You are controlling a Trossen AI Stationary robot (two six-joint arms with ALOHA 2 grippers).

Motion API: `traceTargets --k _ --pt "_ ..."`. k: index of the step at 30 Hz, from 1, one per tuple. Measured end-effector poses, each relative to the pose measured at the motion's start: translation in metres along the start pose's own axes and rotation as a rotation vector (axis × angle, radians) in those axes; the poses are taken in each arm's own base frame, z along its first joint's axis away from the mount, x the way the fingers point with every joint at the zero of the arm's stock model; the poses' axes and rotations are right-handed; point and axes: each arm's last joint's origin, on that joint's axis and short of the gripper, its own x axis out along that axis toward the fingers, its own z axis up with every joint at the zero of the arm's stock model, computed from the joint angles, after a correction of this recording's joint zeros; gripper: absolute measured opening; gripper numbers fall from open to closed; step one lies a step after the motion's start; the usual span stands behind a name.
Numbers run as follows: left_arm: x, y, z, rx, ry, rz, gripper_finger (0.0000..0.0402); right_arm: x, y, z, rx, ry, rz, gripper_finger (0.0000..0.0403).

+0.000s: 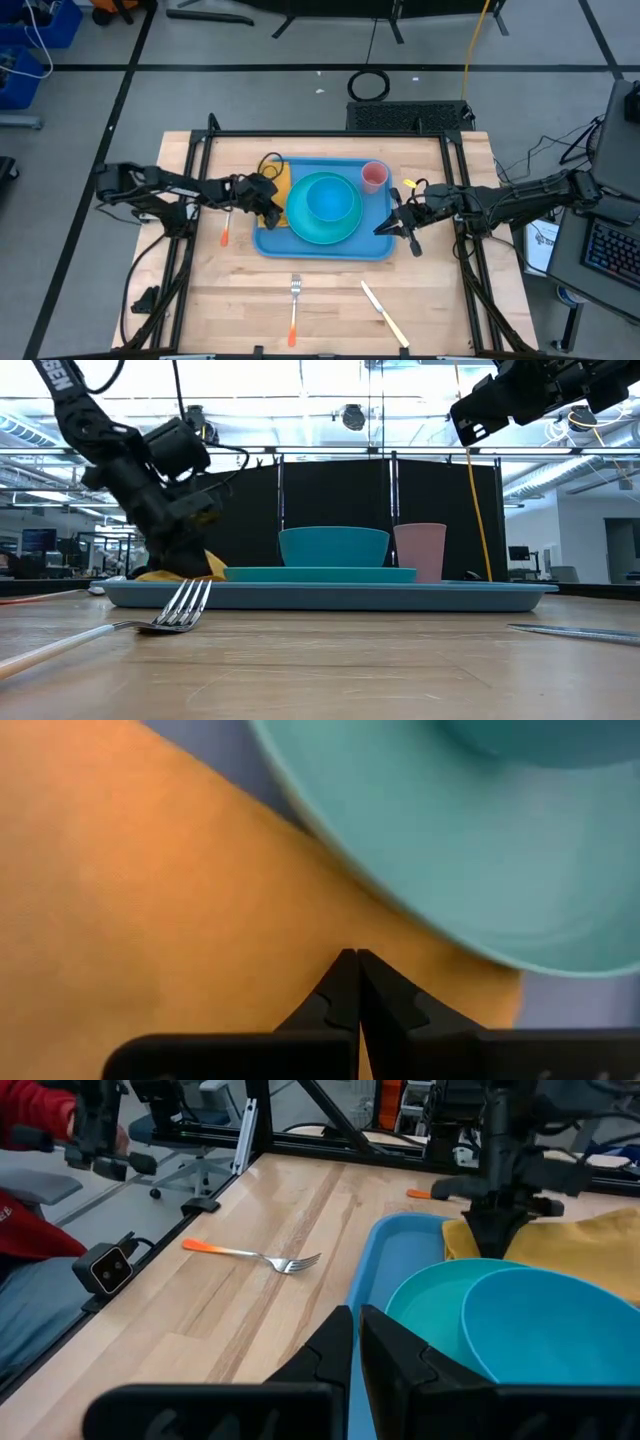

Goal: Set up tray
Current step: Put the yellow napkin to the left of the green plate on the blue serving tray

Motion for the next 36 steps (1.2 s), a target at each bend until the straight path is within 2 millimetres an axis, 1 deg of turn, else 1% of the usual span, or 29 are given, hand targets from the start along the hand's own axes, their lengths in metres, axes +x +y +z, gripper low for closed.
traceTargets --k 3,6,9,13,16,22,25,28,31,36 --pt "0.008 0.001 -0.001 0.0 0.007 0.0 0.0001 0.0 0.0 0.0 -0.001 0.0 0.0 0.0013" --pt "0.014 0.001 -0.002 0.0 0.01 -0.038 0.0001 0.0 0.0 0.0 -0.001 0.0 0.0 0.0013" --pt "0.018 -0.002 -0.003 0.005 0.01 -0.05 0.0001 0.0 0.0 0.0 -0.002 0.0 0.0 0.0013" --pt "0.018 -0.005 -0.008 0.013 0.044 -0.043 0.0 0.0 0.0 0.0 0.004 0.0 0.0 0.0013" --pt "0.018 -0.009 -0.012 0.047 0.082 -0.075 0.0 0.0 0.0 0.0 0.005 0.0 0.0 0.0013" --pt "0.019 -0.012 -0.016 0.07 0.109 -0.095 0.0 0.0 0.0 0.0 0.005 0.0 0.0 0.0013" --pt "0.018 -0.013 -0.017 0.116 0.135 -0.148 0.0 0.0 0.0 0.0 0.005 0.0 0.0 0.0013" --pt "0.018 -0.014 -0.017 0.088 0.121 -0.121 0.0 0.0 0.0 0.0 0.006 0.0 0.0 0.0013" --pt "0.018 -0.015 -0.015 0.123 0.105 -0.156 0.0 0.0 0.0 0.0 0.006 0.001 0.0 0.0013" --pt "0.016 -0.019 -0.011 0.128 0.064 -0.189 0.0001 0.0 0.0 0.0 0.009 0.001 0.0 0.0013"
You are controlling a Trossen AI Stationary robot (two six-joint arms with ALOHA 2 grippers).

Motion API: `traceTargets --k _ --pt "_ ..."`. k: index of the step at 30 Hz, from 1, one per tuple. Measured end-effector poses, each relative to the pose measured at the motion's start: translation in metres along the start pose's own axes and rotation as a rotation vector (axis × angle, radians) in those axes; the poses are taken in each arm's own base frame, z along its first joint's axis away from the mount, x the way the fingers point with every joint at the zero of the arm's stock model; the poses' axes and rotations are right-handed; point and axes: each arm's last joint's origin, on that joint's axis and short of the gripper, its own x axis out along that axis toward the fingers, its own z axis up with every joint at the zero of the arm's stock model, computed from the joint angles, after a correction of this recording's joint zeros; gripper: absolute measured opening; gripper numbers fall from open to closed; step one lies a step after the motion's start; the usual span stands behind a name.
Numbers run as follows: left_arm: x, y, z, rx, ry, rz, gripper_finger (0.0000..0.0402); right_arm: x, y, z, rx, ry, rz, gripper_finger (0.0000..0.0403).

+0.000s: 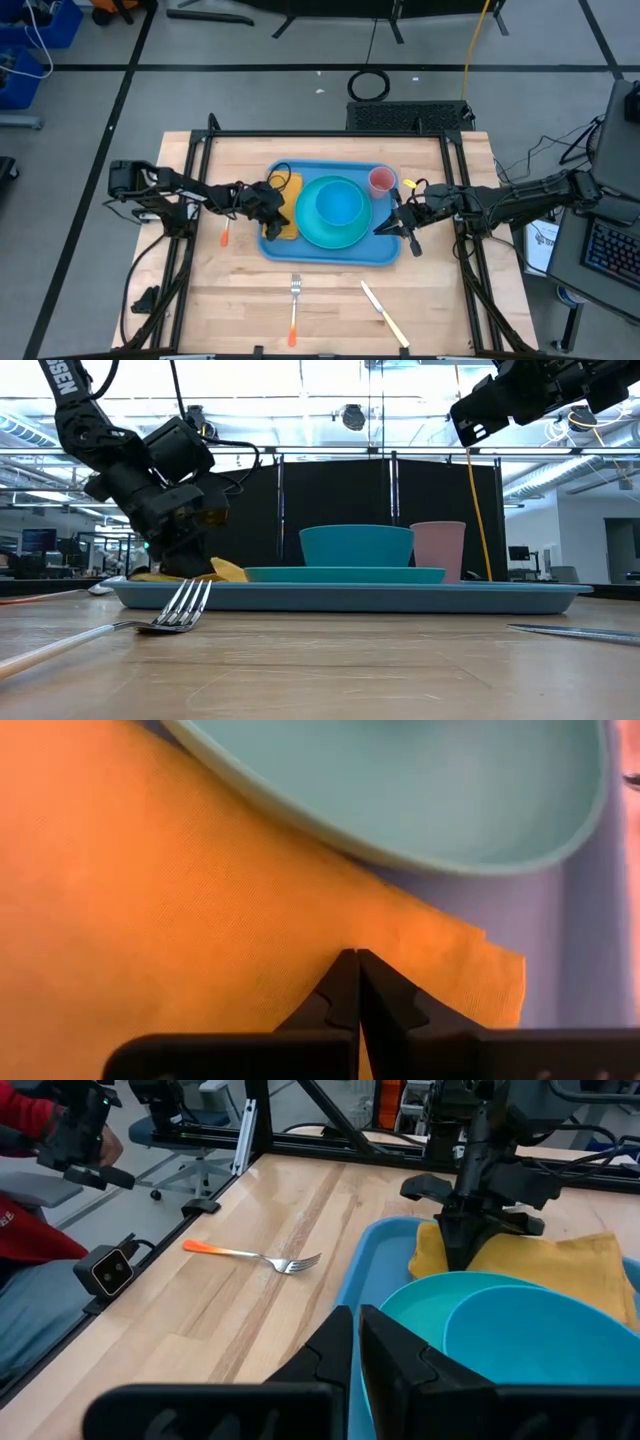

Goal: Set up tray
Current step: Put the yellow napkin to the left of the green plate on the blue serving tray

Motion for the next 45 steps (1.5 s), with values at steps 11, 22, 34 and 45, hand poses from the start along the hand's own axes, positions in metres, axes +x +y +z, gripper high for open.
traceTargets --k 11,22,34,45 --pt "-0.016 -0.012 0.012 0.001 -0.129 0.014 0.0001 0.001 -0.003 -0.011 0.005 0.017 -0.062 0.0013" --pt "-0.019 -0.004 0.007 -0.096 -0.048 0.027 0.0001 0.001 -0.003 -0.009 -0.001 -0.006 -0.06 0.0013" --pt "-0.005 0.003 0.002 -0.163 -0.02 0.065 0.0001 0.001 -0.003 -0.007 -0.016 -0.023 -0.061 0.0013" --pt "0.006 0.006 0.004 -0.184 -0.062 0.051 0.0001 0.001 -0.003 -0.007 -0.017 -0.024 -0.062 0.0013"
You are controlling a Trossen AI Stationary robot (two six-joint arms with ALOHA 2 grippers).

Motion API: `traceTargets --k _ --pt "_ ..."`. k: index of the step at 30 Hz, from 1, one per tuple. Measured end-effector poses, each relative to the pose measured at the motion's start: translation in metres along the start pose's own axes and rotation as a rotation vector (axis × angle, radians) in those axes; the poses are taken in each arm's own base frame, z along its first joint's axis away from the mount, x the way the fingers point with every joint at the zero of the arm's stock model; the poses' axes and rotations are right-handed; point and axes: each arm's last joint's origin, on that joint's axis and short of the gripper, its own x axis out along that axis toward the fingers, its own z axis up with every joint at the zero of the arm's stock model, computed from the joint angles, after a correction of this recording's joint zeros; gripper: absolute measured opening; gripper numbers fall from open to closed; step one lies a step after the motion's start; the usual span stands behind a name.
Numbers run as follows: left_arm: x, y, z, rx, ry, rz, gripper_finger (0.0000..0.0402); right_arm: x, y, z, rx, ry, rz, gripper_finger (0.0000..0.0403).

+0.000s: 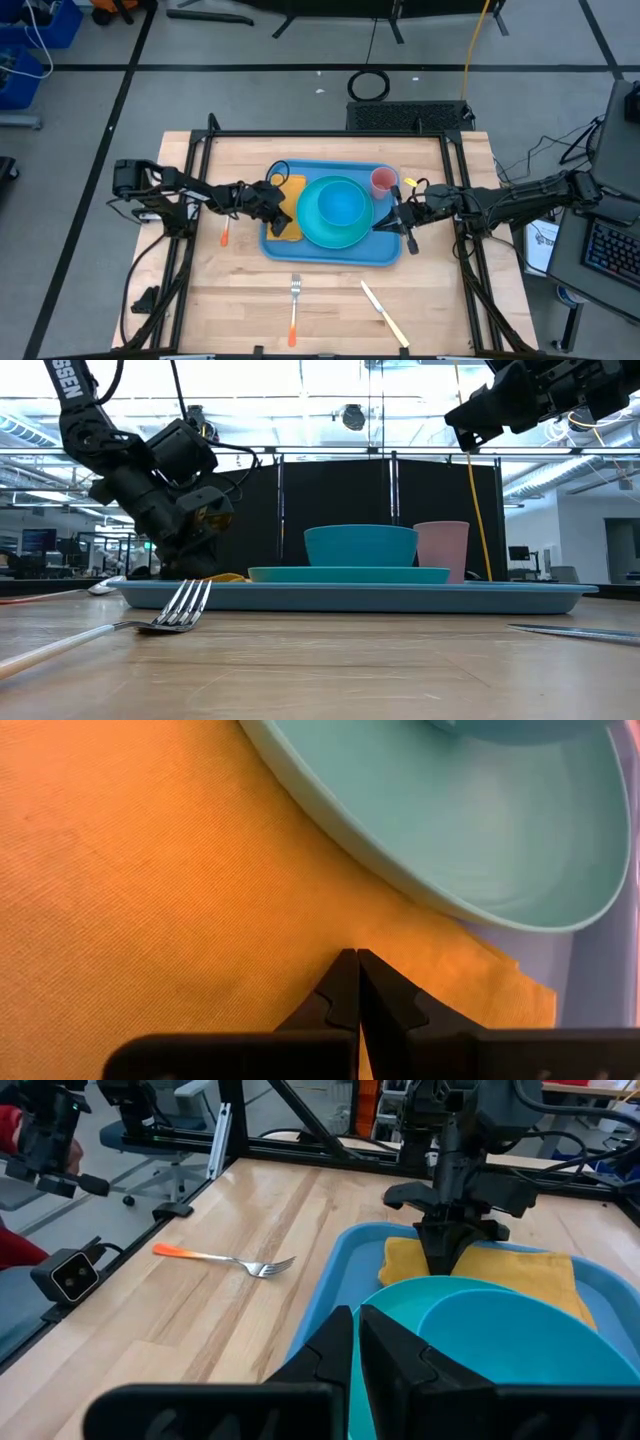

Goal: Set up tray
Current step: Put the yellow napkin to the left of the green plate on the blue serving tray

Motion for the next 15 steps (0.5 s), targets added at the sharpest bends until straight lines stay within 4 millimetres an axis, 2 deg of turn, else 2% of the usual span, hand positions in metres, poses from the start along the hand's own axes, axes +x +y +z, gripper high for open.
traceTargets --k 6,15 --pt "-0.0019 -0.0017 0.001 -0.013 -0.011 -0.016 0.0002 0.0 0.0 0.0 0.0 0.0 0.001 0.0013" --pt "-0.0052 -0.0055 0.0048 0.014 -0.037 -0.057 0.0036 0.0 0.0001 -0.0005 0.001 0.005 0.002 0.0013"
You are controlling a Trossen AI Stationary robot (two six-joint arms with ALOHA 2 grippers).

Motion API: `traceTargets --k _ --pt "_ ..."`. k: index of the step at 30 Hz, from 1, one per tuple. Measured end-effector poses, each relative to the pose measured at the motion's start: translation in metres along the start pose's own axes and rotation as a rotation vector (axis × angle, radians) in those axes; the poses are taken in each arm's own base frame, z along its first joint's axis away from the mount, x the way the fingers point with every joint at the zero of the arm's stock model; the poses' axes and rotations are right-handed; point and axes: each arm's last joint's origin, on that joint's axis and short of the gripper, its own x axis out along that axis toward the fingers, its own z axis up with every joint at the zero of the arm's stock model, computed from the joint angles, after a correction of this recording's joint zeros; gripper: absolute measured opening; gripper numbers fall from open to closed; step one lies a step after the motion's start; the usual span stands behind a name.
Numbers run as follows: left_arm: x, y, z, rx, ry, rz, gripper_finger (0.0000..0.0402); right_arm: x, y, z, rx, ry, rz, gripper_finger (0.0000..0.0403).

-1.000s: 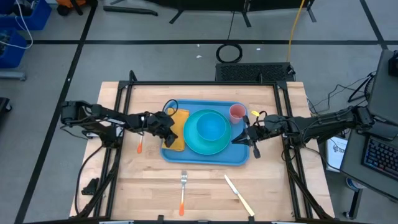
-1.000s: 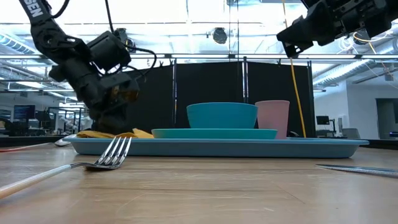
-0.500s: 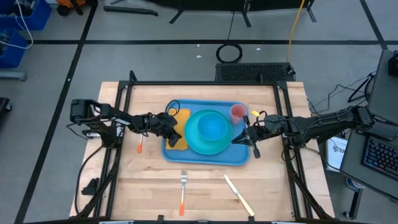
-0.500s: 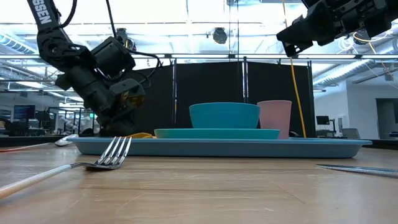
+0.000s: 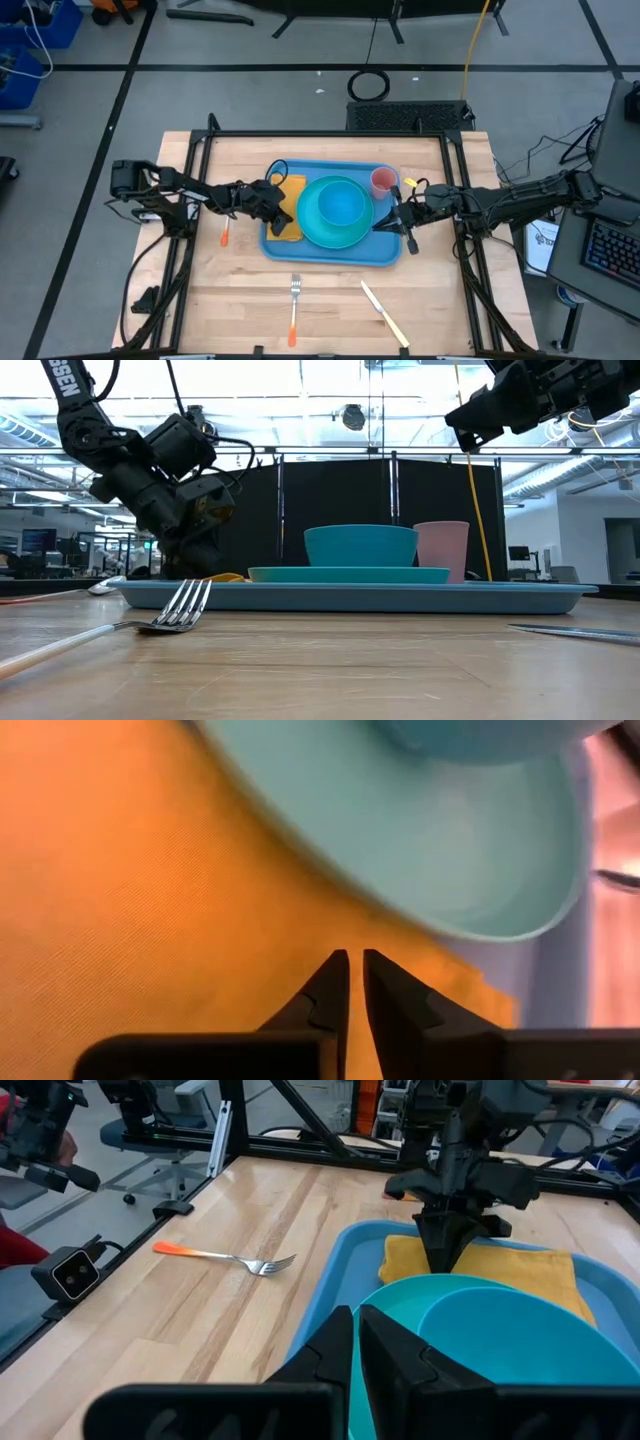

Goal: Set up tray
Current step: Put the yellow napkin to the left of the green plate on the blue serving tray, then put the orange fork on the yellow napkin on the blue serving tray

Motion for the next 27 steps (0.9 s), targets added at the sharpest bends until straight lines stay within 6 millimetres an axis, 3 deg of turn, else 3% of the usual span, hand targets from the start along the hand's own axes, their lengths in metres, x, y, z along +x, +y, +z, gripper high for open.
traceTargets --k 12,20,27 --pt "-0.02 -0.012 0.008 0.0 -0.025 -0.064 0.0044 0.0 0.0 0.0 0.0 0.0 0.0 0.0013" --pt "-0.051 -0.017 0.007 0.023 -0.085 0.117 0.0021 0.0 0.0 0.0 -0.005 0.0 0.0 0.0013" --pt "-0.07 -0.035 0.008 0.103 -0.227 0.163 0.0008 0.0 0.0 0.0 -0.031 -0.002 -0.001 0.0013"
